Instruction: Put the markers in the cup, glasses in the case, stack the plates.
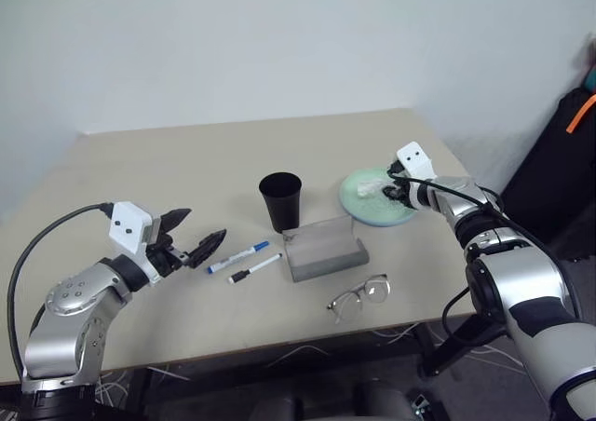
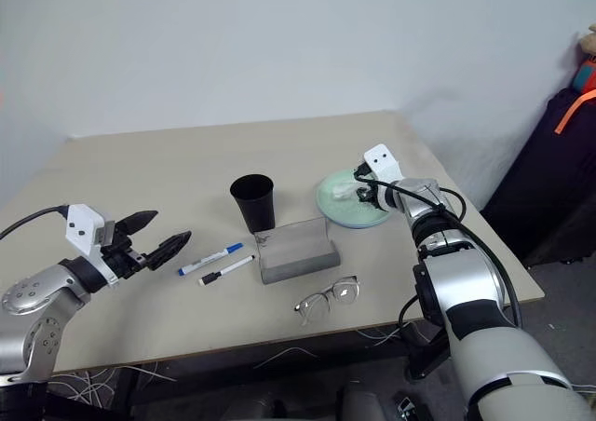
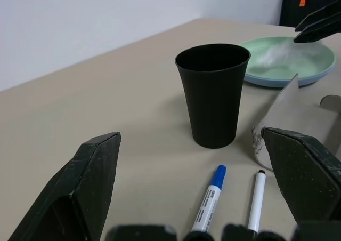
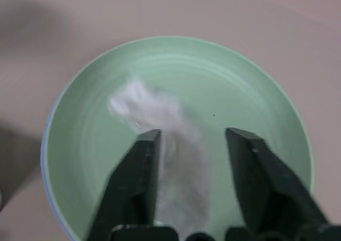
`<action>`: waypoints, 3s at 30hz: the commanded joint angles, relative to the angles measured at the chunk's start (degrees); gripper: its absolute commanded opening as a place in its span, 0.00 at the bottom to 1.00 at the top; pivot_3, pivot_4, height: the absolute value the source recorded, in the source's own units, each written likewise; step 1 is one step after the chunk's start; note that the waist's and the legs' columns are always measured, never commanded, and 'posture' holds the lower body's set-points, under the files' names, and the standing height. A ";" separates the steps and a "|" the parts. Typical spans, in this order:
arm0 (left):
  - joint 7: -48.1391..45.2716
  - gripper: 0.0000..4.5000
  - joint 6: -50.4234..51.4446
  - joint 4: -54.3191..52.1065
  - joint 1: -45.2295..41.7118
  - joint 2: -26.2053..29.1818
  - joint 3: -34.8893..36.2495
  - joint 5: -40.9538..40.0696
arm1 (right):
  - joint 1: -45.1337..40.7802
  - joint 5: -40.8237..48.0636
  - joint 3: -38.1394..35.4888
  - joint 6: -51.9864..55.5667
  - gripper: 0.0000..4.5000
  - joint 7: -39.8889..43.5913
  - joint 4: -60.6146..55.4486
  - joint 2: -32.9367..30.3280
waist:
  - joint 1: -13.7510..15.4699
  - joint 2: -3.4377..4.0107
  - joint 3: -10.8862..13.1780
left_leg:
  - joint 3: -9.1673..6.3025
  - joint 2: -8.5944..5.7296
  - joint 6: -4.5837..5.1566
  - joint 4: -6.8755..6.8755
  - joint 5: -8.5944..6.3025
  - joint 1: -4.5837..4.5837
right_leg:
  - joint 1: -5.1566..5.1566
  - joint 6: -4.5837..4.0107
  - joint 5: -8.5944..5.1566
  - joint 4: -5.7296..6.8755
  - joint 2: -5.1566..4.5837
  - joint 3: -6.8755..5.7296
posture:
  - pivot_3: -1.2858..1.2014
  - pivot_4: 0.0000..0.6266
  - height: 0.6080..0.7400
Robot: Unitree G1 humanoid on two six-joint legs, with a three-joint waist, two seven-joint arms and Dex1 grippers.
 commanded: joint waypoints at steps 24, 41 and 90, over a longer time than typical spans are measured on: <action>9.00 1.00 37.44 -11.42 -31.81 -2.75 -31.35 1.23 | 9.12 9.68 -3.27 13.54 0.99 34.27 -38.69 -18.44 | 0.05 0.06 0.06 | -0.19 -0.03 0.03 0.32 -0.01 0.02 | 0.27 0.07 -0.04 0.01 0.35 0.32 | 0.52 0.00 0.90; 3.11 1.00 54.01 -2.92 -53.23 -9.04 -56.59 3.48 | 24.64 19.13 -2.59 16.19 0.99 49.10 -65.84 -30.06 | 0.18 -0.02 0.13 | -0.12 -0.16 0.17 0.38 -0.11 0.01 | 0.27 0.22 -0.16 -0.02 0.90 1.43 | 0.52 0.00 0.90; 2.07 0.00 52.14 13.45 -54.69 -20.64 -65.85 11.00 | 31.03 24.20 -1.65 13.86 1.00 52.88 -73.86 -36.21 | 0.46 -0.23 0.28 | -0.13 -0.28 0.20 0.51 -0.14 0.00 | 0.29 0.29 -0.21 -0.04 0.91 1.59 | 0.52 0.00 0.90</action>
